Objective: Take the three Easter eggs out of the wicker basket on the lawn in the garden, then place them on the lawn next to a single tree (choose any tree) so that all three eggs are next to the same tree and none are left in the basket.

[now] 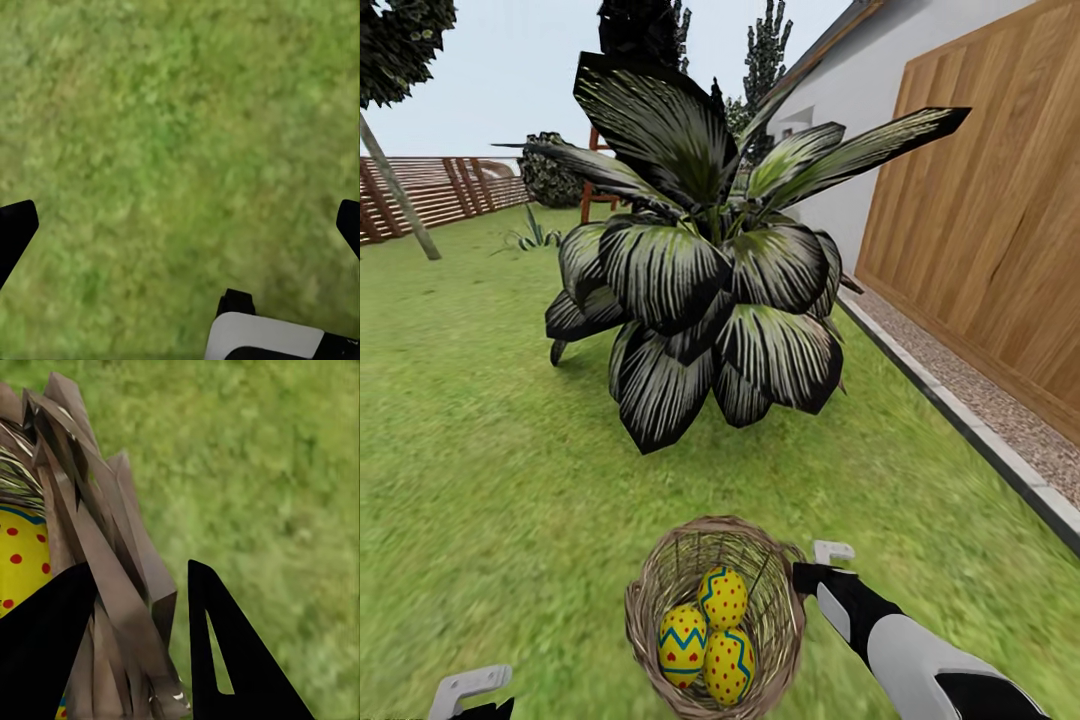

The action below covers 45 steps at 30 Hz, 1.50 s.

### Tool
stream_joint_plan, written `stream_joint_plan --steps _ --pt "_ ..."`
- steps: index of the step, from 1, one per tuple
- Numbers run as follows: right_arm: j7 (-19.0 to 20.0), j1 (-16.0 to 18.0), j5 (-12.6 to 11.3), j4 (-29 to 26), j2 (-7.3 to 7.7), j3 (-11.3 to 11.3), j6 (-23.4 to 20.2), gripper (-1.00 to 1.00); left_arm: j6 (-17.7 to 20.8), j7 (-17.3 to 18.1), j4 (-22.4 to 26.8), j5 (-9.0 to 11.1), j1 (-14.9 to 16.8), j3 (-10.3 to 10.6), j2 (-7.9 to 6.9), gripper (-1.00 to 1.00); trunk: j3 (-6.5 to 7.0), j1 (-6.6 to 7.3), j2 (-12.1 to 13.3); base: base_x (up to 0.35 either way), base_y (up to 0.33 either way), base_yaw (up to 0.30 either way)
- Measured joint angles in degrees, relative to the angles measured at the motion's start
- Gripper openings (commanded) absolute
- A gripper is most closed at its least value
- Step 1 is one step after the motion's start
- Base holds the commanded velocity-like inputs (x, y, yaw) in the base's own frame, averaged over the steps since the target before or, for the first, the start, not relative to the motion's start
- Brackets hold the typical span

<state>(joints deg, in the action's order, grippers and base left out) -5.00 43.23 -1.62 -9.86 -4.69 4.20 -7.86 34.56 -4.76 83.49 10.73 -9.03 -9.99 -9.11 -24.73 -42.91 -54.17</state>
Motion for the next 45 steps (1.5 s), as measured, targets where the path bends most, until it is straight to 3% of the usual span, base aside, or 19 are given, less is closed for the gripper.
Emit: stream_joint_plan --steps 33,45 --pt "-0.01 0.00 0.01 0.04 -0.37 -0.03 -0.06 -1.00 -0.06 -0.20 -0.18 -0.08 -0.01 0.00 0.00 1.00 2.63 0.00 0.00 -0.001 0.001 0.164" --pt "0.03 -0.01 -0.05 0.06 -0.44 -0.09 -0.06 -1.00 -0.06 -0.19 -0.19 -0.09 -0.01 -0.01 0.00 1.00 3.34 -0.01 0.01 -0.145 0.223 0.242"
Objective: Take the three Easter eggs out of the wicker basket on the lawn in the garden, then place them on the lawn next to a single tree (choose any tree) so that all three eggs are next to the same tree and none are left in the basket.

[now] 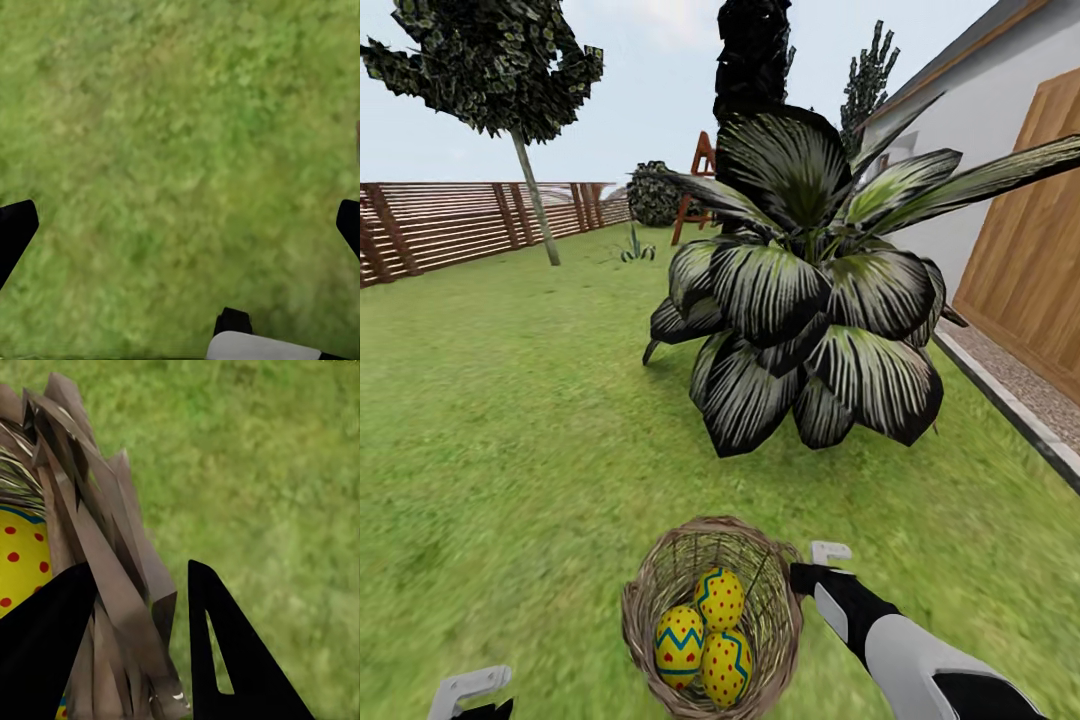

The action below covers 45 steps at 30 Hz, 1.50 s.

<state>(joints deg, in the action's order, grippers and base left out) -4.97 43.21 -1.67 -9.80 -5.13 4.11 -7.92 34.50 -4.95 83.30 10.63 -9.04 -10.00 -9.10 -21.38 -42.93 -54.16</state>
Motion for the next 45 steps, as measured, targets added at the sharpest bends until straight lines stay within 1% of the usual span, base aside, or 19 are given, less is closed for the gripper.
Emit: stream_joint_plan --steps 13,14,15,16,17,19,21,36,45 --pt "0.00 0.01 0.07 0.01 -0.18 -0.05 0.00 -1.00 -0.03 0.00 -0.60 0.02 0.01 0.01 0.00 1.00 0.64 0.02 -0.01 -0.005 0.014 0.260" --pt "-0.07 0.01 -0.90 0.19 -0.32 -0.74 0.08 -1.00 -0.03 0.01 -0.68 0.05 0.08 0.02 -0.10 1.00 0.66 0.05 0.04 0.000 0.000 0.239" --pt "0.01 0.03 -0.03 -0.10 -0.18 0.78 0.03 -1.00 -0.03 0.01 -0.61 0.02 0.00 0.01 0.00 1.00 0.76 0.26 -0.03 0.000 0.000 0.235" --pt "-0.04 0.02 0.37 -0.07 -0.17 0.29 -0.01 -1.00 -0.03 0.00 -0.62 0.04 0.00 0.00 0.00 1.00 0.82 0.02 0.00 0.000 0.000 0.230" --pt "-0.04 -0.01 0.01 0.11 -0.18 -0.71 0.00 -1.00 -0.02 0.00 -0.66 0.00 0.02 0.01 -0.01 1.00 0.87 0.01 0.01 0.000 0.000 0.226" --pt "0.00 0.02 0.11 -0.06 -0.18 0.43 0.00 -1.00 -0.03 0.01 -0.68 0.01 0.01 0.01 -0.01 1.00 1.01 0.01 -0.01 0.000 0.000 0.224" --pt "-0.02 0.00 0.07 0.03 -0.18 -0.19 0.00 -1.00 -0.03 0.01 -0.69 0.01 0.00 0.01 -0.01 1.00 1.13 0.01 0.00 0.000 0.000 0.223" --pt "0.00 0.01 0.06 0.00 -0.18 0.00 0.00 -1.00 -0.11 0.01 -0.69 0.07 0.00 0.07 -0.01 1.00 2.10 0.01 0.00 0.000 0.000 0.222" --pt "0.00 0.01 0.03 0.08 -0.18 -0.05 0.00 -1.00 -0.99 0.00 -0.78 0.01 0.00 0.09 -0.01 1.00 2.69 0.01 0.00 0.000 0.000 0.220"
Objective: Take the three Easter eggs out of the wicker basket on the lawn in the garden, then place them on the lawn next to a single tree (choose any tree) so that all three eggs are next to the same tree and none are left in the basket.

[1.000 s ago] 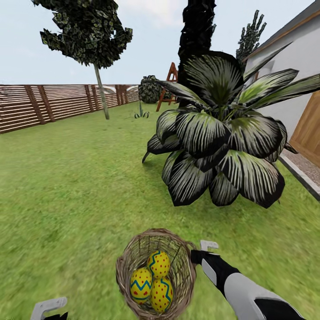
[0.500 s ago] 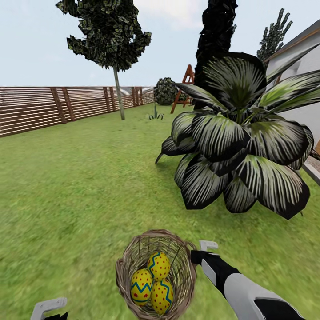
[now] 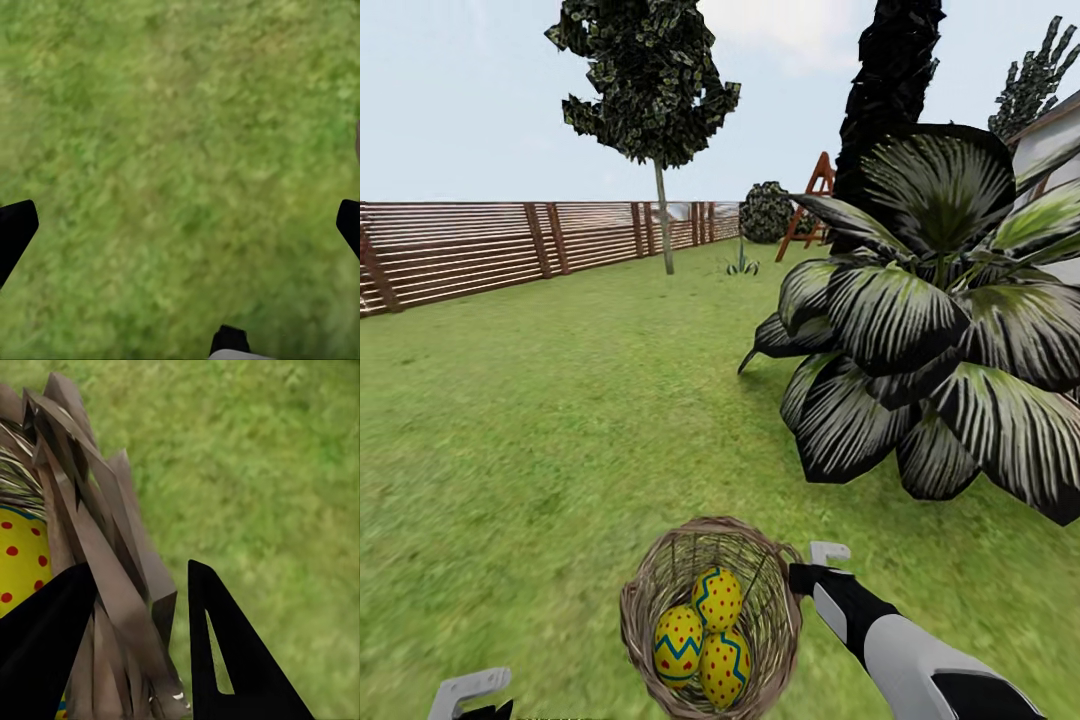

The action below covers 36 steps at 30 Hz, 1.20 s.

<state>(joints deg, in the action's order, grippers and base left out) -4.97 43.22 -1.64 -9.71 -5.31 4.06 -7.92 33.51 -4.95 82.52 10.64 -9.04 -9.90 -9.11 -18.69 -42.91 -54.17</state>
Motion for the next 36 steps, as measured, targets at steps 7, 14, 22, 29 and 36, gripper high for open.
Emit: stream_joint_plan --steps 7,14,22,29,36 --pt "0.00 0.00 0.00 0.01 0.00 0.04 0.00 -1.00 -0.01 -0.06 0.06 0.07 0.00 0.08 0.00 1.00 0.46 0.00 0.00 0.000 0.000 0.217" --pt "-0.02 0.00 0.00 0.09 0.00 -0.02 0.00 -1.00 -0.03 -0.10 0.08 0.09 0.00 0.13 0.04 1.00 0.91 0.00 0.00 0.000 0.000 0.216" --pt "0.02 -0.02 0.06 0.11 -0.66 -0.12 0.00 -1.00 -0.09 -0.05 0.09 0.05 0.00 0.17 0.46 1.00 1.43 0.02 0.00 0.095 0.022 0.204" --pt "0.05 -0.04 0.11 0.09 -0.73 -0.17 0.00 -1.00 -0.67 -0.09 0.05 -0.06 0.00 0.17 0.49 1.00 1.52 0.03 0.00 0.261 0.169 0.101" --pt "0.05 -0.09 0.05 0.14 -0.87 -0.17 0.00 -1.00 -0.78 -0.09 -0.02 -0.21 0.00 0.25 0.48 1.00 1.52 0.03 0.00 0.275 0.160 0.273"
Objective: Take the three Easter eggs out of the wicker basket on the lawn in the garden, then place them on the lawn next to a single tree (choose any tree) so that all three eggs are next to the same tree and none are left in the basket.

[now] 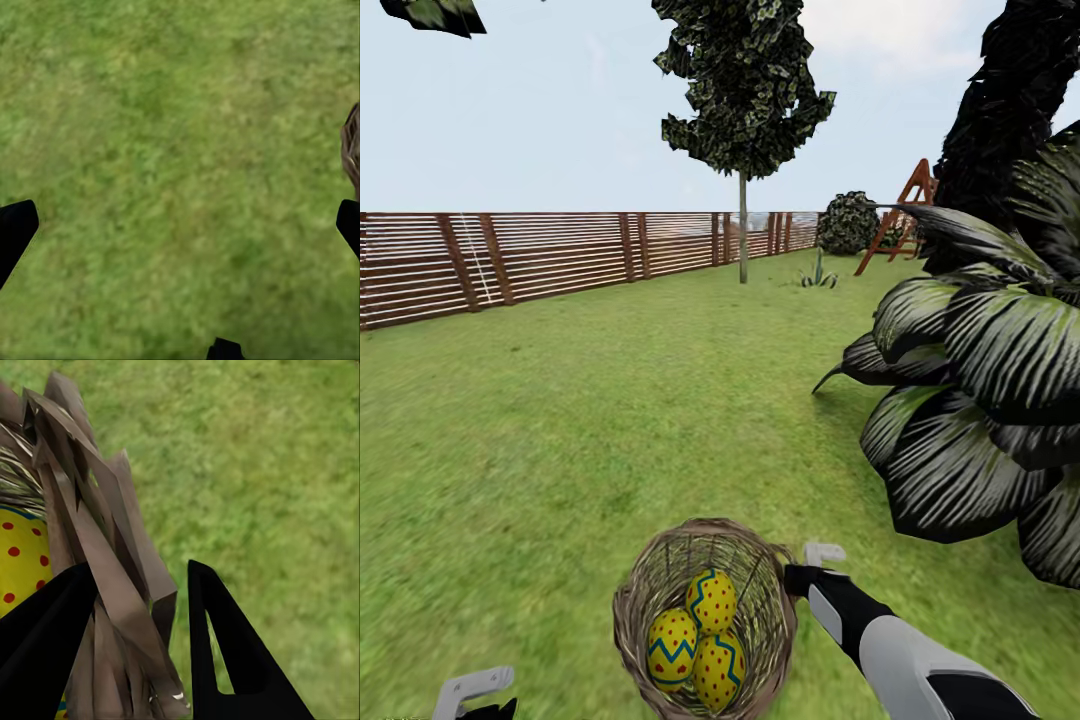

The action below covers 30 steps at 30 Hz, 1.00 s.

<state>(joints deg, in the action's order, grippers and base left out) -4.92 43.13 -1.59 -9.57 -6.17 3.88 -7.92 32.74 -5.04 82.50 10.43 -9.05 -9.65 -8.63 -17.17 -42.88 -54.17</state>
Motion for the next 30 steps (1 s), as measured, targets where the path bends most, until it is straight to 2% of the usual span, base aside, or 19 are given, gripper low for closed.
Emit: stream_joint_plan --steps 11,16,30 --pt "0.01 0.00 0.02 0.04 -0.01 0.04 0.00 -1.00 -0.34 -0.04 -0.13 -0.12 0.00 0.09 0.01 1.00 0.00 0.00 0.00 0.276 0.157 0.278" --pt "0.01 0.00 0.04 0.04 0.07 0.01 0.00 -1.00 -0.36 -0.01 -1.10 0.01 0.00 0.07 -0.04 1.00 0.00 0.00 0.00 0.276 0.152 0.090" --pt "-0.01 0.00 0.03 0.05 -0.02 -0.04 0.00 -1.00 -0.37 0.03 -1.41 -0.22 0.00 0.18 -0.04 1.00 0.00 0.00 0.00 0.304 0.013 0.268"
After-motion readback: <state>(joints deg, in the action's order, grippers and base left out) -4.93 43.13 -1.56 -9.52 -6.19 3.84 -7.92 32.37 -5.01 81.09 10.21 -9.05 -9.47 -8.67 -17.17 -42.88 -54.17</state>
